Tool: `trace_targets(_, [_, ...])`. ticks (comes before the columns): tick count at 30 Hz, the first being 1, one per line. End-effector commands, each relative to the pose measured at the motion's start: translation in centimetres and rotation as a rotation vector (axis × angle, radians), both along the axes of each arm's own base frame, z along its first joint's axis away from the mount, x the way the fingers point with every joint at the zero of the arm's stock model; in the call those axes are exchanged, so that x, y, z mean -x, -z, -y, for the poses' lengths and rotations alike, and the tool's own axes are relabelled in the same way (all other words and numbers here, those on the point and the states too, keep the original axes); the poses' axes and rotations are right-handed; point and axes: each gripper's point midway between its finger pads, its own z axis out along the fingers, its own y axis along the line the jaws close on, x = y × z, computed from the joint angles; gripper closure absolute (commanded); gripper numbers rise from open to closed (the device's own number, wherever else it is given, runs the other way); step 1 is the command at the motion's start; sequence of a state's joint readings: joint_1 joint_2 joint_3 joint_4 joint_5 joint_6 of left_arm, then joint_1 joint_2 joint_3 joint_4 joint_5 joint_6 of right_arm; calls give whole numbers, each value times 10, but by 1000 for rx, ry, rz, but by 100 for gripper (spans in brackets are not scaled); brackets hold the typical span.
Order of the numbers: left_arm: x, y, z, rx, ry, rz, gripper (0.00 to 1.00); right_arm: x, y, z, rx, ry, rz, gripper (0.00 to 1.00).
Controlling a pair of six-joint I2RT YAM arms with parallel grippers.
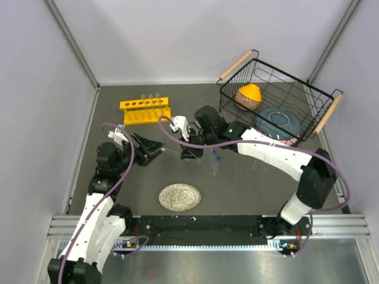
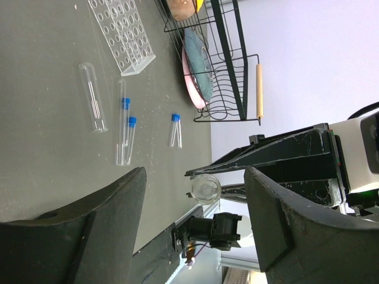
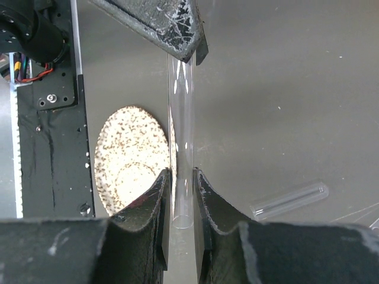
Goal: Organize the chemistry lab equipment
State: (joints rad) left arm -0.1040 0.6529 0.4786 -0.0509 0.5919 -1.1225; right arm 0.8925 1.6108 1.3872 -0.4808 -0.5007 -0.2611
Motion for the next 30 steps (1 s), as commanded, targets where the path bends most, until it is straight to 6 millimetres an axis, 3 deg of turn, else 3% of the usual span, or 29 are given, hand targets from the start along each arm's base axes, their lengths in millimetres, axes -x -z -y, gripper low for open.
trace_targets(1, [0, -11, 2, 18, 19, 60, 31, 2, -25, -3, -83, -36, 43, 89])
trace_targets(11, [1, -11, -1, 3, -1, 76, 51, 3, -20, -2, -72, -45, 44, 89])
trace_targets(22, [3, -4, -6, -89, -4, 73, 89, 2, -17, 0, -64, -47, 59, 89])
trace_targets(26, [1, 0, -9, -145, 0, 83, 97, 3, -18, 0, -65, -52, 63, 86])
trace_targets(27, [0, 1, -11, -163, -13, 78, 98, 3, -17, 1, -64, -51, 62, 85])
trace_targets(30, [-4, 2, -20, -234, -48, 89, 100, 1, -19, 3, -60, -48, 86, 61])
